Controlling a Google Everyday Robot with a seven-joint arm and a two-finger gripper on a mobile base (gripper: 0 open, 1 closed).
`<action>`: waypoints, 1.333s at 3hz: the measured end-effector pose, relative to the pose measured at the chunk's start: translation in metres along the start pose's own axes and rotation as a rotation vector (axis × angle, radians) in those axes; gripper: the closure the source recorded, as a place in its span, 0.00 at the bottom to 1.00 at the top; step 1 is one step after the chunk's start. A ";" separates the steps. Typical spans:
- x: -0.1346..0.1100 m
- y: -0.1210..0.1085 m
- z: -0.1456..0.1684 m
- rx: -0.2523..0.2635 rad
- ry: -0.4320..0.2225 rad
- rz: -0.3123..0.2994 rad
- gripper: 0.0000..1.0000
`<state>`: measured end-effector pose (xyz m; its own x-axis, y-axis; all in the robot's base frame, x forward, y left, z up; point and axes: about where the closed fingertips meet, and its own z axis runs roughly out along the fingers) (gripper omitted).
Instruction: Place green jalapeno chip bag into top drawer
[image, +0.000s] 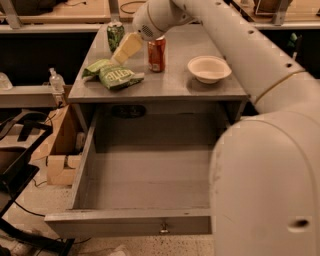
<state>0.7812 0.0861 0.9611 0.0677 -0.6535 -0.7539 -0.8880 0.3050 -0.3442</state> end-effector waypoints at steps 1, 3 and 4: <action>-0.008 0.011 0.034 -0.090 -0.035 0.053 0.00; 0.002 0.046 0.094 -0.240 -0.058 0.194 0.00; 0.015 0.054 0.109 -0.241 -0.011 0.213 0.14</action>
Offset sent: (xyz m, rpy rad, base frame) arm 0.0083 0.0904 -0.0728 0.1658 0.3301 0.1229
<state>0.7833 0.1686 0.8703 -0.1273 -0.5846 -0.8013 -0.9649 0.2600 -0.0363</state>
